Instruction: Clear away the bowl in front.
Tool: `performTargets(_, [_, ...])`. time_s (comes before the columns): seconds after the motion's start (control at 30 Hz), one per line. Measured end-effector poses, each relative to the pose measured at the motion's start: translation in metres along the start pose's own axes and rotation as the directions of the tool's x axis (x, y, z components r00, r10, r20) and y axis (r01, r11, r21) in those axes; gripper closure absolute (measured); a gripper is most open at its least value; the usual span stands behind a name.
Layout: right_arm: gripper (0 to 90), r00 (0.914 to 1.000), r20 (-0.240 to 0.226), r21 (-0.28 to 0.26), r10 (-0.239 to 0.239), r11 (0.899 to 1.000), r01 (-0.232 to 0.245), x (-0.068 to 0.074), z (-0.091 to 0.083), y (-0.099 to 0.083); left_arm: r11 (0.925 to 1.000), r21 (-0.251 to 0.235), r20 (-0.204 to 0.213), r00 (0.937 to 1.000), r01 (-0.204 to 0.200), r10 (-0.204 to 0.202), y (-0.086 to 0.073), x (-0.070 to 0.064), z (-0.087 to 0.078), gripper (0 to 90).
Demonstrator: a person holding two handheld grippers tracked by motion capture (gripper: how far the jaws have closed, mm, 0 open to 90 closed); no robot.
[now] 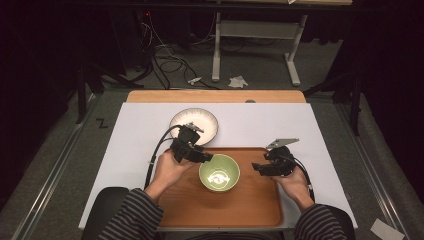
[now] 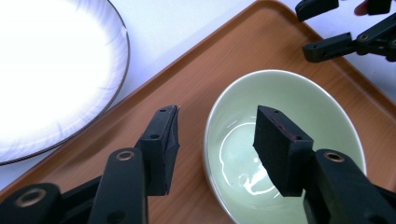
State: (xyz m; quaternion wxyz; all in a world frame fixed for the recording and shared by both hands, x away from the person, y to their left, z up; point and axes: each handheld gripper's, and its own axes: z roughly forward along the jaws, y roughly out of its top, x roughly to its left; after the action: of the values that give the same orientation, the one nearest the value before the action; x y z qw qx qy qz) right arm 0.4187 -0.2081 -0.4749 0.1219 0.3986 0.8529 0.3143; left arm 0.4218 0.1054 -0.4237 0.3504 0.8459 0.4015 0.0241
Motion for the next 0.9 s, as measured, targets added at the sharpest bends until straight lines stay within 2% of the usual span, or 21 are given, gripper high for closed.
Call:
performTargets(0.17, [38.1,1.0,-0.002,0.001,0.0,1.0,0.0,0.0,0.0,0.0,0.9998,-0.019,-0.012,0.9999,0.002,-0.002,-0.002,0.003,-0.01,49.7])
performTargets(0.23, [38.1,1.0,0.0,0.0,0.0,1.0,0.0,0.0,0.0,0.0,0.9994,-0.031,-0.01,0.9998,0.018,-0.018,-0.003,0.003,-0.013,49.6])
performTargets(0.47, [38.1,1.0,-0.002,0.0,0.0,1.0,0.0,0.0,0.0,0.0,0.9991,-0.039,-0.021,0.9996,0.018,-0.018,-0.007,0.005,-0.022,49.4])
performTargets(0.9, [38.1,1.0,0.0,0.0,0.001,1.0,-0.001,0.0,0.0,0.0,0.9965,-0.059,-0.049,0.9969,0.059,-0.062,-0.019,0.017,-0.036,49.0])
